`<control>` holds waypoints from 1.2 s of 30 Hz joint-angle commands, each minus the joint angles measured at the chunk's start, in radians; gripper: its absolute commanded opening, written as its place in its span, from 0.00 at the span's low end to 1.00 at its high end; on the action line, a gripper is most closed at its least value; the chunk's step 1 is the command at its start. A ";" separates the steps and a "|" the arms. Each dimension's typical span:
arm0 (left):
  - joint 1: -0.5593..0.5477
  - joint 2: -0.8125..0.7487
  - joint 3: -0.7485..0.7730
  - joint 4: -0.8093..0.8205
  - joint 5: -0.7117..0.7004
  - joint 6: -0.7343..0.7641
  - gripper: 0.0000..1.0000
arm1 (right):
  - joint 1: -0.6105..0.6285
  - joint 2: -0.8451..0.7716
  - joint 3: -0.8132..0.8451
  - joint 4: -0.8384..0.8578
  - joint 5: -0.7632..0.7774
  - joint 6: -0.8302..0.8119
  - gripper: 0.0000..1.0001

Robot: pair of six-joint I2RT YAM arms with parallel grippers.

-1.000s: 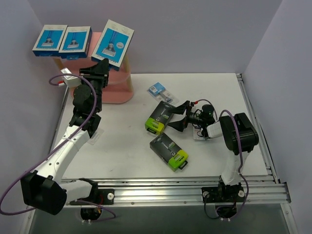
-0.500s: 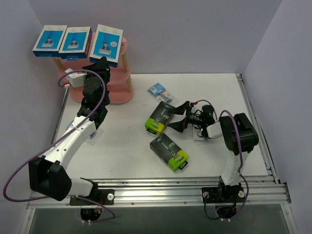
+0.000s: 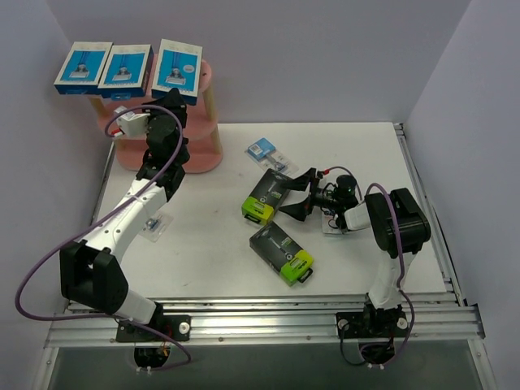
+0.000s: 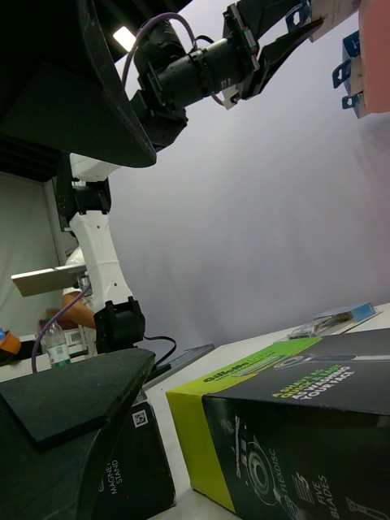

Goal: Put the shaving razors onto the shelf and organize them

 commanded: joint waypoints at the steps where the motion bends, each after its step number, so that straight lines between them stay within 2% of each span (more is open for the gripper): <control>1: 0.020 0.010 0.074 -0.009 -0.007 -0.052 0.02 | -0.004 0.006 0.004 0.715 -0.030 -0.002 0.88; 10: 0.048 0.059 0.111 -0.003 0.027 -0.031 0.05 | -0.008 0.005 0.002 0.715 -0.031 -0.007 0.89; 12: 0.052 0.067 0.114 0.004 0.034 -0.027 0.13 | -0.007 0.005 0.001 0.715 -0.031 -0.008 0.90; 15: 0.060 0.073 0.113 0.005 0.053 -0.026 0.35 | -0.010 0.006 -0.002 0.715 -0.031 -0.010 0.91; 16: 0.063 0.073 0.113 0.005 0.068 -0.026 0.46 | -0.010 0.005 -0.004 0.715 -0.030 -0.010 0.91; 20: 0.068 0.069 0.111 -0.004 0.085 -0.023 0.62 | -0.010 0.002 -0.002 0.715 -0.031 -0.010 0.93; 27: 0.068 0.052 0.102 -0.033 0.091 -0.021 0.76 | -0.011 -0.003 -0.007 0.715 -0.030 -0.010 1.00; 36: 0.074 0.012 0.080 -0.111 0.117 0.003 0.87 | -0.014 -0.003 -0.019 0.715 -0.024 -0.013 1.00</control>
